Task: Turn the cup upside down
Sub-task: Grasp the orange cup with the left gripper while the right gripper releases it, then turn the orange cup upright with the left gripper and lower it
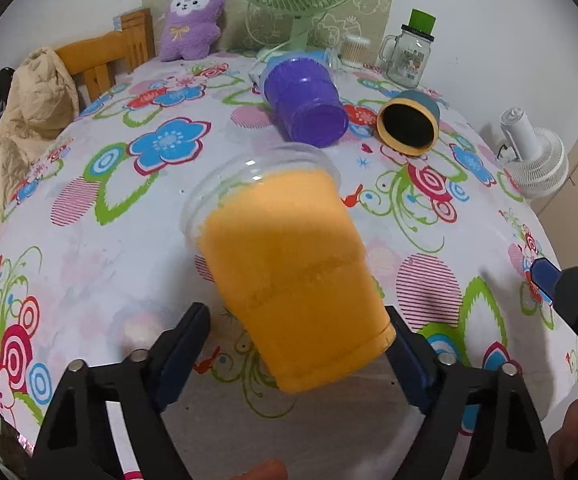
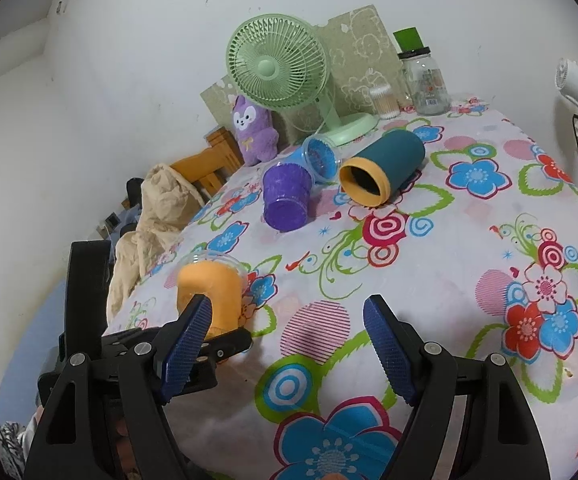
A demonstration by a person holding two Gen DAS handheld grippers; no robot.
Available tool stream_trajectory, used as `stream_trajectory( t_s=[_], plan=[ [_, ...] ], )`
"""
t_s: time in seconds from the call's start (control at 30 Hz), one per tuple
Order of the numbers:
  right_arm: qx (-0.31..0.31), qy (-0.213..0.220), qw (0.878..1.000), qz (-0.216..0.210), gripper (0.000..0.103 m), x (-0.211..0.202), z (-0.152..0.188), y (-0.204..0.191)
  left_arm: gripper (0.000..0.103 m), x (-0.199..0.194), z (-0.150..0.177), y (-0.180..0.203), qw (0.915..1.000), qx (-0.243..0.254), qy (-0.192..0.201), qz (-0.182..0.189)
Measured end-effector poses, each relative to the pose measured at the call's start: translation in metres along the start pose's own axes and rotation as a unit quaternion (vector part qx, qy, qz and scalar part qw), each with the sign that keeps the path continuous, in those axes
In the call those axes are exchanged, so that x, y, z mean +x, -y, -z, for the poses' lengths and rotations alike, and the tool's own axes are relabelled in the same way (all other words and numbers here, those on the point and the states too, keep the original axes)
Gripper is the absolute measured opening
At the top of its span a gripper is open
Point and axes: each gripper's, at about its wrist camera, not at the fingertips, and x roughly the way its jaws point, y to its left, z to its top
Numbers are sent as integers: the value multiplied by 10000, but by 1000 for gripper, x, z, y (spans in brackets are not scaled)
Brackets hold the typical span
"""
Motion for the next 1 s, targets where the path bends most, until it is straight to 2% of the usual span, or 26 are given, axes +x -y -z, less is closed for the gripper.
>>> stream_trajectory(
  t_s=[0.07,0.13,0.23,0.6,1.0],
  plan=[
    [2,-9,10000,-12,81,1,0,0,79,-2,0,0,10000,15,31,-28],
    [1,-15,10000,-16,81,2,0,0,69,-3,0,-1,10000,32,27,8],
    [14,-26,10000,-24,81,3,0,0,60,-3,0,-2,10000,63,23,21],
    [40,-70,9999,-95,81,6,3,-1,56,-13,-4,-4,9998,145,105,16],
    [1,-92,9998,-151,81,9,4,-2,54,-34,-13,-6,9989,256,393,-33]
  ],
)
